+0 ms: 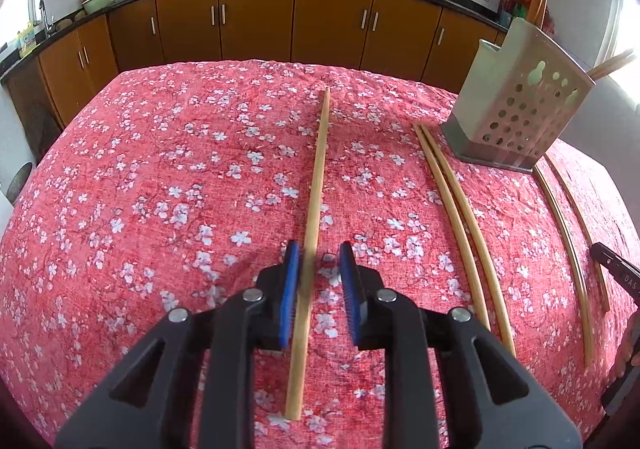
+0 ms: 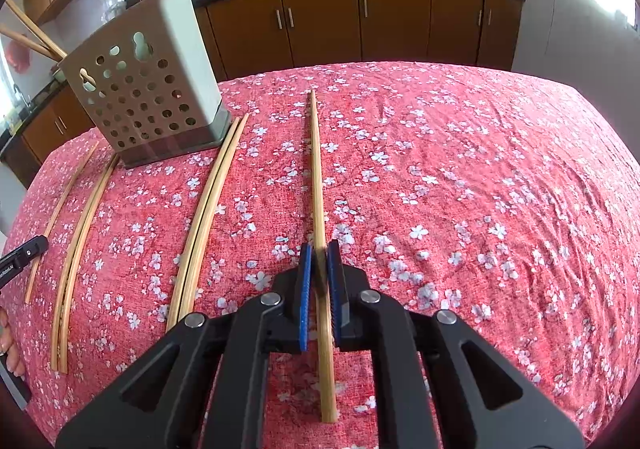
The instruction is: Organize utensils
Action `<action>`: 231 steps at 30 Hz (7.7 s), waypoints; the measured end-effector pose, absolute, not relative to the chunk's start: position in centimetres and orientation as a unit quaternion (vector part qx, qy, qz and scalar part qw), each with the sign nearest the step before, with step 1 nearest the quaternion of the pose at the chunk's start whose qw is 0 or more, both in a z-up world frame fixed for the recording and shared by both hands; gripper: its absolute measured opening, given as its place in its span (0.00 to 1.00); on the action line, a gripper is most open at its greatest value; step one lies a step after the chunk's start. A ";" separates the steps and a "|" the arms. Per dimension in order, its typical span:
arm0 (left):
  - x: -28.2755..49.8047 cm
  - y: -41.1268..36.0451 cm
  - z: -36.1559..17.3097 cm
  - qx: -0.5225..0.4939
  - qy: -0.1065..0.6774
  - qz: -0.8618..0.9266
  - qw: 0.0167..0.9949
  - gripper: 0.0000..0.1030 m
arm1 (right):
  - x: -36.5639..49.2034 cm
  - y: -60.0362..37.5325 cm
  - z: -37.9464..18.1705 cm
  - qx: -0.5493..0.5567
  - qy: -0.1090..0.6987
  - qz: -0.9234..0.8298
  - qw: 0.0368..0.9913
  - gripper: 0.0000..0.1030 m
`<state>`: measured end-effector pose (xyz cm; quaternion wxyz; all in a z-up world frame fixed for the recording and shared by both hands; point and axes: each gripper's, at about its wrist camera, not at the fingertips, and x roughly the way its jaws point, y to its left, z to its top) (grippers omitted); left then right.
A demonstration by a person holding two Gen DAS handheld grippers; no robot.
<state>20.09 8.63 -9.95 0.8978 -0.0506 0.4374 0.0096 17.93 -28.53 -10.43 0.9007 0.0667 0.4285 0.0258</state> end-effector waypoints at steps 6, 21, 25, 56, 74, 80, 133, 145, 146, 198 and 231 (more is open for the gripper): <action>20.0 8.8 -9.9 -0.055 0.436 0.007 0.898 0.22 | 18.0 -28.4 -10.4 0.065 0.429 0.025 0.901 0.09; 19.8 8.9 -9.8 -0.057 0.433 0.006 0.899 0.22 | 18.0 -28.4 -10.5 0.066 0.429 0.025 0.901 0.10; 19.8 8.9 -9.8 -0.057 0.433 0.006 0.899 0.22 | 18.0 -28.4 -10.4 0.065 0.429 0.028 0.901 0.15; 18.2 7.6 -9.8 -0.030 0.438 0.013 0.898 0.07 | 16.5 -28.7 -10.0 0.057 0.427 0.020 0.902 0.07; 16.4 8.4 0.4 -0.071 0.308 -0.002 0.949 0.07 | 13.5 -31.0 -0.6 0.110 0.260 0.021 0.959 0.07; 17.1 8.5 3.8 -0.082 0.276 -0.012 0.957 0.07 | 13.5 -31.2 2.1 0.111 0.227 0.027 0.967 0.07; 23.2 -0.1 12.2 -0.079 0.175 -0.094 0.977 0.27 | 18.7 -26.1 11.0 0.128 0.115 0.099 0.980 0.37; 16.7 6.2 9.2 -0.079 0.212 -0.013 0.974 0.35 | 15.1 -31.7 5.8 0.139 0.223 0.034 0.964 0.37; 16.5 6.7 8.0 -0.076 0.226 -0.007 0.971 0.35 | 15.2 -31.8 4.3 0.141 0.248 0.035 0.958 0.37; 18.4 0.1 -11.2 -0.013 0.445 -0.024 0.895 0.08 | 17.0 -26.6 -10.8 0.067 0.448 0.037 0.891 0.08; 20.6 9.7 -11.0 -0.059 0.424 0.018 0.904 0.20 | 19.2 -28.0 -10.5 0.057 0.430 0.018 0.901 0.09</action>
